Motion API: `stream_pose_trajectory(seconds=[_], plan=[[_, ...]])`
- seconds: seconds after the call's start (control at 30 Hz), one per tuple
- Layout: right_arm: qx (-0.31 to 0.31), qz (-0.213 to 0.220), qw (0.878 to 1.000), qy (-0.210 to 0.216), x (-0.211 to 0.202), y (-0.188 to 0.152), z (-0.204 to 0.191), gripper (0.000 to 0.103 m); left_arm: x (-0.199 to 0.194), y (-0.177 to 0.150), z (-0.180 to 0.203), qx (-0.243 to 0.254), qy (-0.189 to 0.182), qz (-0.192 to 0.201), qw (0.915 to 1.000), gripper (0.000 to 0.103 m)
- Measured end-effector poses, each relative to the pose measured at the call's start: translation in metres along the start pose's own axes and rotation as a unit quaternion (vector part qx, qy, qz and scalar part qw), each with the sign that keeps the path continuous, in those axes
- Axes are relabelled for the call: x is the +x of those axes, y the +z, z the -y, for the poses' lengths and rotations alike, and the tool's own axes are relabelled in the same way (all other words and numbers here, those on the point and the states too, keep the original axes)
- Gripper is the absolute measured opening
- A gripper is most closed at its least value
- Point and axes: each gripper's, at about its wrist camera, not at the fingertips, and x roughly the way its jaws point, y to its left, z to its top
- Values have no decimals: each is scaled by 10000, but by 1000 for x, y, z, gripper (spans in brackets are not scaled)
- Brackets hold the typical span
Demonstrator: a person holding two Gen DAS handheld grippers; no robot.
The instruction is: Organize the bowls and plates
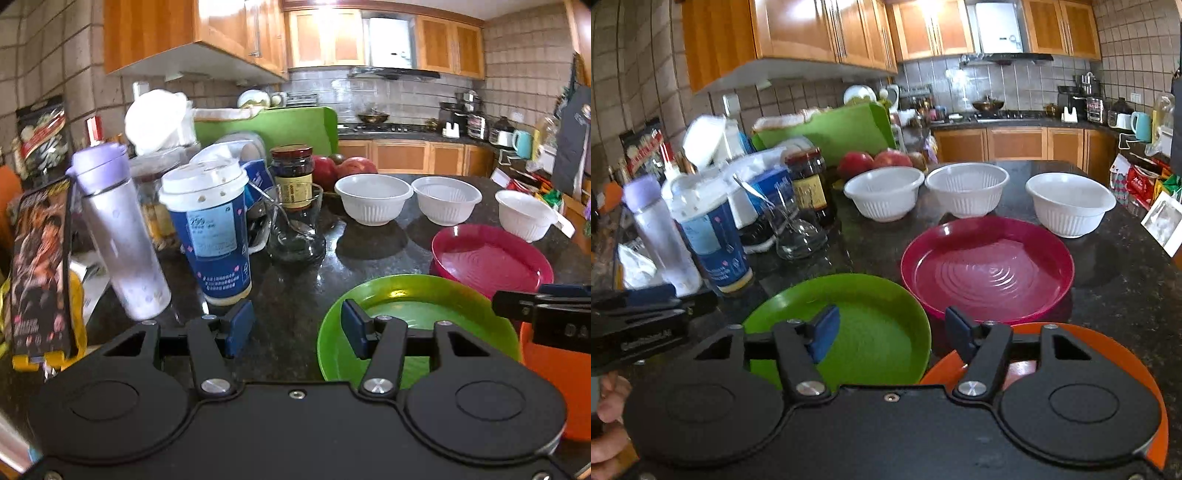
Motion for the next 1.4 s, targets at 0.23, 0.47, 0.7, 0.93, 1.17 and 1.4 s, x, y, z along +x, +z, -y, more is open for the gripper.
stream_pose_trajectory(seconds=[0.23,0.47,0.7,0.93,1.17,1.4], plan=[[-26,-160,9997,-158,25,7,-7,55,25,6,-9,184,-450,-500,9976,56],[-154,-649,9967,-454,40,7,-2,31,45,6,-10,299,-733,-1181,9898,44],[-77,-934,9946,-437,49,13,16,21,48,8,-11,253,-742,-1416,9868,41],[-153,-1098,9933,-316,60,16,24,17,60,11,-12,47,-597,-1761,9825,36],[-225,-1234,9920,-114,68,15,26,13,72,11,-10,-84,-507,-1995,9786,36],[-306,-1283,9913,3,68,15,24,9,70,10,-4,-144,-569,-2025,9775,18]])
